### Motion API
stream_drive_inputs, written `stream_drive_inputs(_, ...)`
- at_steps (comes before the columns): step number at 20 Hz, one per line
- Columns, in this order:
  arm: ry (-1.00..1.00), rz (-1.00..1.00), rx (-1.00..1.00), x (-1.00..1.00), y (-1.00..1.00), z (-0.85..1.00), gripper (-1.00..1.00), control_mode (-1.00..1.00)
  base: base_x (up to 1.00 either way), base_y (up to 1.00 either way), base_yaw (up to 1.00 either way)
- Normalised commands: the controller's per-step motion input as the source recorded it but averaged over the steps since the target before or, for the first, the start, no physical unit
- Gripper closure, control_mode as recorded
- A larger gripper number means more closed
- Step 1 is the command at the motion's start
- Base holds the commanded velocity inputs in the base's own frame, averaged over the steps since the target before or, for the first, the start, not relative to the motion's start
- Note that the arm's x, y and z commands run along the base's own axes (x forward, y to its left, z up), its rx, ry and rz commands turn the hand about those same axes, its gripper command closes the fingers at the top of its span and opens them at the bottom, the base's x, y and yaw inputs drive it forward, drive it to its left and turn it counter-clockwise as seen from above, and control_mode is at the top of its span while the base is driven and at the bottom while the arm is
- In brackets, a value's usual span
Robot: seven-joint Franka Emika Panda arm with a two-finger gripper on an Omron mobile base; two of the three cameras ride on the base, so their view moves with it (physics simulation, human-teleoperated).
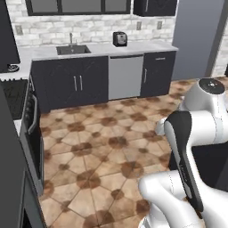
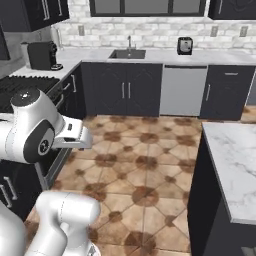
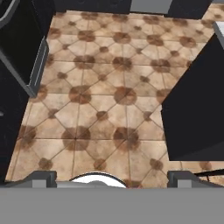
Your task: Move the cutting board and knife to the sink. Then move spray from the cabinet to the counter.
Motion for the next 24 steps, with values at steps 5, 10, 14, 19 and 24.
stream_drive_inputs(5, 0.00, 0.00, 0.00, 0.00, 0.00, 0.00, -1.00, 1.00, -1.00, -0.49, -0.02)
stream_drive_inputs(10, 0.00, 0.00, 0.00, 0.00, 0.00, 0.00, -1.00, 1.00, -1.00, -0.53, 0.11)
stream_drive_inputs(14, 0.00, 0.00, 0.00, 0.00, 0.00, 0.00, -1.00, 1.00, -1.00, -0.59, 0.36)
stream_drive_inputs(19, 0.00, 0.00, 0.00, 0.00, 0.00, 0.00, -1.00, 1.00, -1.00, -0.36, 0.46)
stream_drive_inputs(24, 0.00, 0.00, 0.00, 0.00, 0.00, 0.00, -1.00, 1.00, -1.00, -0.21, 0.53)
